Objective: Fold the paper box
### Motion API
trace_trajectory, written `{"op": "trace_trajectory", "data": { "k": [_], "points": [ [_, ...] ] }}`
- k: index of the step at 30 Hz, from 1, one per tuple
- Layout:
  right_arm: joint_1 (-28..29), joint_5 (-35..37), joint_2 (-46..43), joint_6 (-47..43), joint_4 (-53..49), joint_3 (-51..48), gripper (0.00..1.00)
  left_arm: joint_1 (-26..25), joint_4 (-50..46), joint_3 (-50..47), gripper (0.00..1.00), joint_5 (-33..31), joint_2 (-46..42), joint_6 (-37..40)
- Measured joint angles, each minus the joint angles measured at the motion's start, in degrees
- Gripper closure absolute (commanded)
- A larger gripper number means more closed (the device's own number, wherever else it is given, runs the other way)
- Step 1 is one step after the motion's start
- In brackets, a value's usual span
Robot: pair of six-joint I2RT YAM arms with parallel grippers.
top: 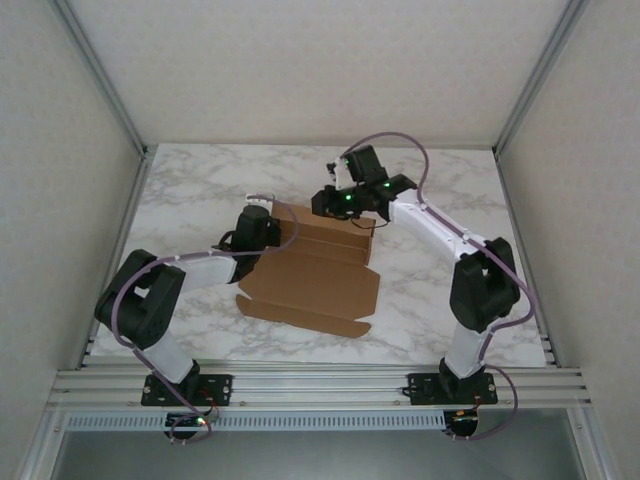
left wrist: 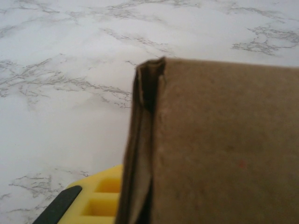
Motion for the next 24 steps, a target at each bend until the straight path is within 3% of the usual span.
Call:
{"op": "trace_trajectory", "data": {
  "k": [5, 7, 9, 12, 24],
  "points": [
    [0.8, -0.9, 3.8, 0.0, -0.1, 1.7, 0.79, -0.2, 0.7, 0.0, 0.99, 0.0, 0.3, 0.0],
    [0.5, -0.9, 3.9, 0.0, -0.1, 2.0, 0.79, -0.2, 0.8, 0.0, 0.88, -0.1, 0.3, 0.0],
    [0.5, -0.7, 3.9, 0.0, 0.0, 2.1, 0.79, -0.2, 1.1, -0.3, 0.7, 0.0, 0.2, 0.1],
    [0.5, -0.6, 3.9, 0.0, 0.0, 2.1, 0.79, -0.2, 2.3, -1.8, 0.58, 0.2, -0.1, -0.6],
    [0.5, -0.2, 3.9, 0.0, 0.3, 2.2, 0.76, 0.9, 5.9, -7.1, 0.54, 0.6, -5.2, -3.1]
  ]
}}
